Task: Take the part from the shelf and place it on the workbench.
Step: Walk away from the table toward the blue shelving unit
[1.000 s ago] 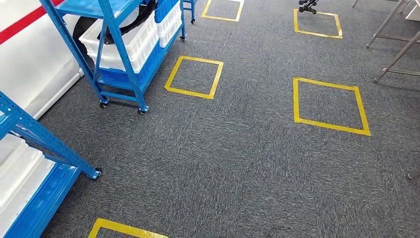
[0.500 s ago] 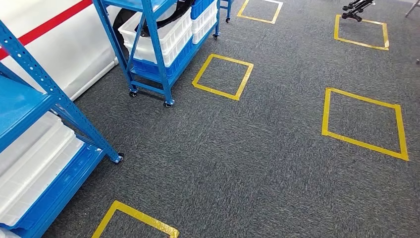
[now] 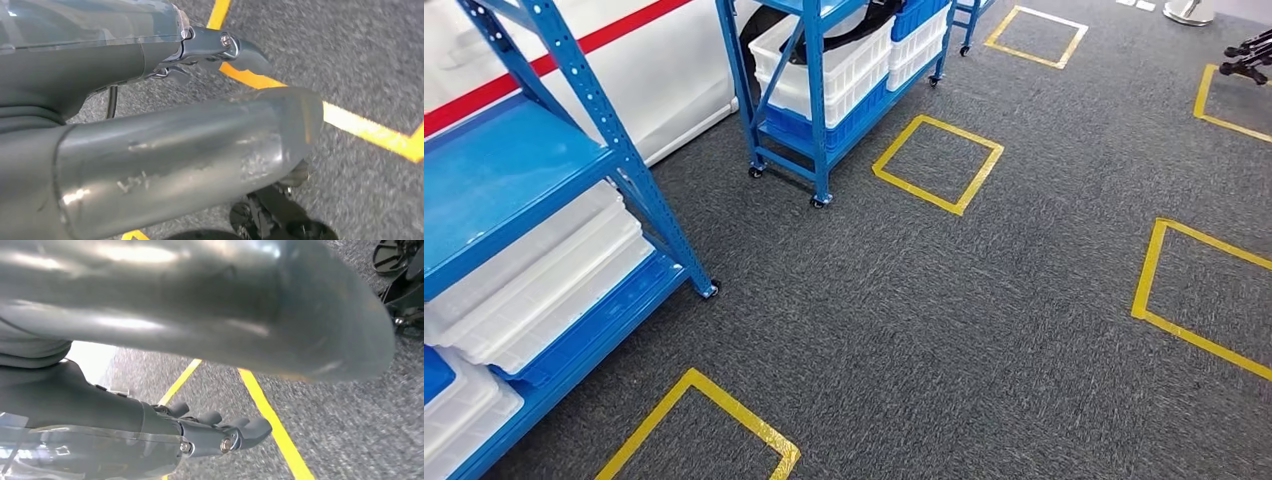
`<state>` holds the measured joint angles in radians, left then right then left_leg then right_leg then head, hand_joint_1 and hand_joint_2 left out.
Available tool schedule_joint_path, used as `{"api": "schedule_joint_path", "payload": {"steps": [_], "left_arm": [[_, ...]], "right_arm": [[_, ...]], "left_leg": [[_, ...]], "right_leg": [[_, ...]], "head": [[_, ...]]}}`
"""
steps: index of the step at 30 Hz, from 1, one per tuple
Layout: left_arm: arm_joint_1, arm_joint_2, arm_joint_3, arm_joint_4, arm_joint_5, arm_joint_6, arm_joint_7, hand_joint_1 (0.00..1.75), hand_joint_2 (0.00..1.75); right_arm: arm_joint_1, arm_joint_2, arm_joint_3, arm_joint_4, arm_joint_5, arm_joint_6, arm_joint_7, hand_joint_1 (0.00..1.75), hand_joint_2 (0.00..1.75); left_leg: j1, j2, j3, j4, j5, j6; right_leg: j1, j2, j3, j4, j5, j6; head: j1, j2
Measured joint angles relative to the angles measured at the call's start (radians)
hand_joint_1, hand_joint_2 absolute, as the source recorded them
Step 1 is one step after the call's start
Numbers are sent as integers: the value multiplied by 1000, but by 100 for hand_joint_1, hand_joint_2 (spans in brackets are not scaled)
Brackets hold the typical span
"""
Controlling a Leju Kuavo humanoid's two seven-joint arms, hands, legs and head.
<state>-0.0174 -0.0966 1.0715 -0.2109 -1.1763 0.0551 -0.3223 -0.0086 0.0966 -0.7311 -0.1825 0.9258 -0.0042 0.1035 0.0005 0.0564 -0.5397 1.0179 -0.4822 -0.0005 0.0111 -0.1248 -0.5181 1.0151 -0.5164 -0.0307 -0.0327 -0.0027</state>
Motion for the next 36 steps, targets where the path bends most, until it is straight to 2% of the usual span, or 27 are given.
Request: {"api": "schedule_joint_path", "payload": {"steps": [1, 3, 5, 7, 8, 9, 10, 12, 14, 15, 16, 17, 18, 19, 21, 23, 24, 25, 26, 28, 29, 30, 31, 32, 33, 34, 36], "left_arm": [[2, 0, 0, 0, 0, 0, 0, 0, 0], [6, 1, 1, 0, 0, 0, 1, 0, 0], [4, 1, 2, 0, 0, 0, 2, 0, 0], [1, 1, 3, 0, 0, 0, 2, 0, 0], [1, 1, 4, 0, 0, 0, 2, 0, 0], [1, 1, 4, 0, 0, 0, 2, 0, 0], [1, 1, 5, 0, 0, 1, 2, 0, 0], [1, 1, 6, 0, 0, 1, 2, 0, 0], [0, 1, 8, 0, 0, 1, 2, 0, 0], [0, 1, 9, 0, -1, 1, 3, 0, 0], [1, 1, 11, 0, -2, 1, 3, 0, 0], [3, 0, 14, 0, -3, 1, 3, 0, 0], [5, 0, 16, 0, -4, 1, 4, 0, 0], [6, -1, 18, 0, -5, 1, 4, 0, 0], [2, -1, 21, 0, -6, 3, 4, 0, 0], [-3, -1, 23, 0, -7, 4, 3, 0, 0], [-2, -1, 23, 0, -8, 3, 3, 0, 0], [-1, -1, 24, 0, -10, 3, 3, 0, 0], [0, -1, 24, -1, -12, 3, 3, 0, 0], [-3, 0, 25, -1, -16, 4, 3, 0, 0], [-6, 0, 25, -1, -17, 4, 3, 0, 0], [-8, 0, 25, -2, -18, 4, 3, 0, 0], [-7, 0, 25, -2, -18, 4, 3, 0, 0], [-3, 0, 26, -2, -18, 4, 4, 0, 0], [0, -1, 26, -2, -18, 3, 4, 0, 0], [2, -2, 27, -2, -18, 3, 4, 0, 0], [-2, -3, 28, -2, -20, 3, 4, 0, 0]], "right_arm": [[-3, 0, 0, 0, 0, 0, 0, 0, 0], [-7, 1, 0, 0, 0, 0, 0, 0, 0], [-4, 6, -1, 1, 1, 0, 0, 0, 0], [-1, 14, -3, 1, 2, 0, 0, 0, 0], [0, 16, -4, 1, 2, 0, 0, 0, 0], [1, 18, -4, 1, 3, 0, 0, 0, 0], [1, 18, -5, 1, 4, 0, 0, 0, 0], [2, 18, -6, 1, 6, 0, -1, 0, 0], [2, 18, -6, 2, 8, 0, -2, 0, 0], [2, 18, -6, 2, 8, 0, -3, 0, 0], [1, 18, -6, 2, 9, 0, -4, 0, 0], [0, 18, -6, 2, 10, 0, -5, 0, 0], [0, 16, -7, 2, 10, 0, -5, 0, 0], [1, 13, -7, 2, 11, 0, -6, 0, 0], [5, 6, -7, 2, 14, 0, -6, 0, 0], [7, 0, -8, 3, 18, 0, -7, 0, 0], [6, -3, -9, 3, 20, 0, -7, 0, 0], [5, -5, -10, 3, 21, 0, -7, 0, 0], [4, -6, -11, 3, 22, 0, -7, 0, 0], [3, -8, -13, 3, 23, 1, -7, 0, 0], [2, -8, -13, 3, 23, 1, -7, 0, 0], [1, -8, -14, 4, 23, 1, -7, 0, 0], [-2, -8, -14, 4, 23, 1, -7, 0, 0], [-5, -8, -14, 4, 23, 1, -7, 0, 0], [-7, -8, -14, 4, 23, 1, -6, 0, 0], [-8, -7, -15, 4, 24, 1, -6, 0, 0], [-6, -3, -15, 4, 25, 1, -6, 0, 0]], "left_leg": [[2, -10, 1, -4, 4, 5], [8, -28, 5, -17, 16, 14], [12, -48, 2, -24, 26, 22], [12, -71, -5, -23, 31, 24], [12, -84, -6, -23, 32, 22], [13, -98, -7, -22, 33, 20], [15, -112, -6, -21, 33, 17], [18, -136, -10, -14, 33, 6], [20, -158, -19, -8, 34, -11], [21, -167, -23, -9, 36, -19], [23, -177, -27, -11, 40, -27], [25, -172, -31, -8, 39, -33], [26, -154, -39, 6, 29, -36], [25, -129, -55, 40, 6, -38], [22, -82, -106, 158, -63, -35], [21, -73, -147, 262, -107, -33], [20, -70, -143, 269, -103, -30], [18, -64, -119, 237, -82, -26], [14, -48, -80, 177, -52, -20], [0, 5, -9, 50, -13, -5], [-6, 23, 7, 15, -7, 2], [-11, 27, 10, 0, -7, 6], [-12, 16, 7, -4, -4, 10], [-9, 5, 10, -10, 2, 15], [-5, -6, 13, -17, 8, 20], [-1, -16, 14, -24, 15, 25], [3, -39, 10, -28, 24, 31]], "right_leg": [[0, -7, 1, 0, -1, 4], [-4, 27, -5, 22, -22, 16], [-13, 91, -47, 118, -83, 26], [-21, 116, -106, 241, -136, 32], [-25, 119, -120, 269, -137, 35], [-30, 121, -117, 260, -117, 37], [-35, 125, -96, 215, -83, 40], [-44, 166, -39, 85, -18, 46], [-44, 199, -12, 18, 4, 43], [-40, 199, -13, 15, 2, 38], [-38, 186, -13, 14, 5, 29], [-37, 174, -13, 11, 8, 21], [-36, 161, -12, 7, 11, 12], [-35, 147, -12, 3, 15, 3], [-28, 118, -14, 1, 16, -8], [-19, 87, -18, 3, 15, -13], [-16, 72, -19, 4, 14, -14], [-13, 59, -20, 6, 13, -15], [-10, 47, -19, 8, 11, -16], [-4, 22, -16, 10, 8, -13], [-3, 10, -15, 11, 7, -10], [-2, -2, -14, 11, 7, -6], [-3, -14, -12, 10, 7, -2], [-4, -16, -10, 10, 6, 3], [-6, 4, -10, 17, -3, 9], [-9, 34, -20, 41, -22, 15], [-17, 100, -68, 145, -85, 26]], "head": [[0, 0], [0, 0], [1, 0], [1, 0], [1, 0], [1, 0], [1, 0], [1, 0], [1, 0], [1, 0], [1, 0], [1, 0], [1, 0], [1, 0], [1, 0], [1, 0], [1, 0], [1, 0], [1, 0], [1, 0], [1, 0], [1, 0], [1, 0], [1, 0], [1, 0], [1, 0], [1, 0]]}}
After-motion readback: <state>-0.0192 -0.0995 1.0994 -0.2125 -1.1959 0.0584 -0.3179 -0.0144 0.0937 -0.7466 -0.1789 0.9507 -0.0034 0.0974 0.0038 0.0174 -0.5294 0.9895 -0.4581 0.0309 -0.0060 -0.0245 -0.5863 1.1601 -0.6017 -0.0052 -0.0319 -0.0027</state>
